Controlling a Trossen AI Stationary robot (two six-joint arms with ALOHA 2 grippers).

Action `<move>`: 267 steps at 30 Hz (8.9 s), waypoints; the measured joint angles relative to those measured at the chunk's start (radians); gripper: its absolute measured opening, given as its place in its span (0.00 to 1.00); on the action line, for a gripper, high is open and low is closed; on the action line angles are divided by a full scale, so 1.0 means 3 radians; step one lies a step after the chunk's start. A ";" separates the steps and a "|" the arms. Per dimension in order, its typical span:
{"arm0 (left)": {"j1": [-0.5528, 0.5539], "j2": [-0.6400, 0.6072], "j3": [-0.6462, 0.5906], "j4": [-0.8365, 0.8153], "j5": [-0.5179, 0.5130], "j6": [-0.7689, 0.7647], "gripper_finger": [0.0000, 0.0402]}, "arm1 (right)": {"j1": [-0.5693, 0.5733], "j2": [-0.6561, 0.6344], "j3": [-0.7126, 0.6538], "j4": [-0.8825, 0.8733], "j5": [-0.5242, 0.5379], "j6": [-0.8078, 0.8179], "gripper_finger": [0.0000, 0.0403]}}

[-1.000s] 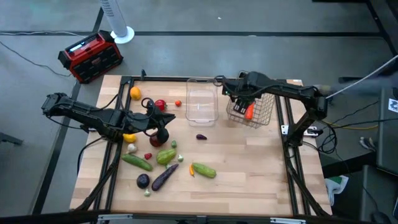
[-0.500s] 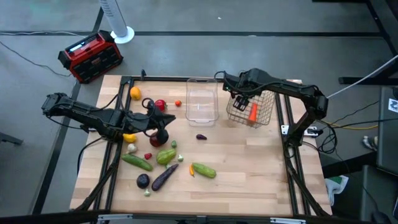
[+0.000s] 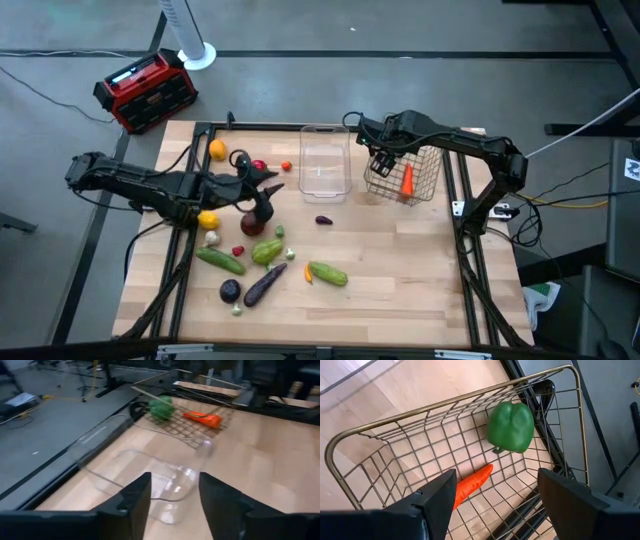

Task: Sort produce into baskets
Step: Put the red tomato into the transparent bin, then put the orange persimmon into the transparent bin

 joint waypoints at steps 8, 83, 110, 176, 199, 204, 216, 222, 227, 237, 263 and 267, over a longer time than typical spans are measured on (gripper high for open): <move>0.0588 0.0000 0.0002 -0.0047 -0.0008 -0.0134 0.57 | 0.0000 0.0001 0.0000 0.0054 -0.0001 0.0001 0.68; 0.2064 0.0961 -0.0001 -0.1117 0.0965 0.0689 0.98 | 0.0001 0.0001 0.0000 0.1970 -0.0004 0.0003 0.68; 0.2351 0.1476 0.0000 -0.0825 0.1217 0.0898 0.82 | 0.0000 0.0001 0.0000 0.1970 -0.0004 0.0003 0.68; 0.1709 0.1312 0.0052 0.1616 0.1824 0.1004 0.97 | 0.0001 0.0001 0.0000 0.1969 -0.0005 0.0001 0.68; 0.2270 0.1763 0.0050 0.0254 0.1754 0.1062 0.97 | 0.0001 0.0001 0.0000 0.1969 -0.0029 0.0001 0.68; 0.2267 0.2007 0.0050 0.0534 0.1754 0.1098 0.96 | 0.0001 0.0001 0.0000 0.1970 -0.0029 0.0002 0.68; 0.2310 0.2390 0.0051 0.0819 0.1757 0.1110 0.77 | 0.0001 0.0001 0.0000 0.1995 -0.0030 0.0007 0.68; 0.2310 0.2384 0.0051 0.0826 0.1748 0.1110 0.61 | 0.0000 0.0001 0.0000 0.1926 -0.0129 0.0022 0.68; 0.2312 0.2382 0.0051 0.0823 0.1738 0.1096 0.48 | 0.0001 0.0001 0.0000 0.1786 -0.0558 -0.0080 0.68; 0.2310 0.2259 0.0051 0.0781 0.1738 0.1082 0.32 | 0.0277 0.0003 -0.0090 0.1579 -0.0792 -0.0273 0.68; 0.1943 0.1148 0.0053 0.1032 0.2235 0.0190 0.34 | 0.1201 0.0219 -0.0098 0.1824 -0.0779 -0.0243 0.68; 0.1780 0.1248 0.0054 0.1137 0.2250 0.0297 0.34 | 0.1304 0.0349 -0.0098 0.1894 -0.0783 -0.0244 0.68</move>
